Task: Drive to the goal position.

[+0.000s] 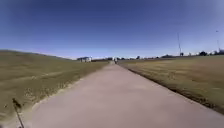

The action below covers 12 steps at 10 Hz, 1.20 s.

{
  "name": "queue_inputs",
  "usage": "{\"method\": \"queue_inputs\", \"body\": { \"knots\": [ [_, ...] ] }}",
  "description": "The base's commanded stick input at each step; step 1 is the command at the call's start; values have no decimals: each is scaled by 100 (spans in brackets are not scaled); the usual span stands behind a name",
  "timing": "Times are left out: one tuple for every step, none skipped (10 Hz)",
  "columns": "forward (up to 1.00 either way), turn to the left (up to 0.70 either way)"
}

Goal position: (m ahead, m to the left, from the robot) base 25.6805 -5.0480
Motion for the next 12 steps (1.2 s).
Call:
{"method": "queue_inputs", "body": {
  "knots": [
    [100,0],
    [100,0],
    [100,0],
    [100,0],
    [100,0],
    [100,-2],
    [100,-4],
    [100,-40],
    [100,-40],
    [100,0],
    [100,0],
    [100,0]
  ]
}}
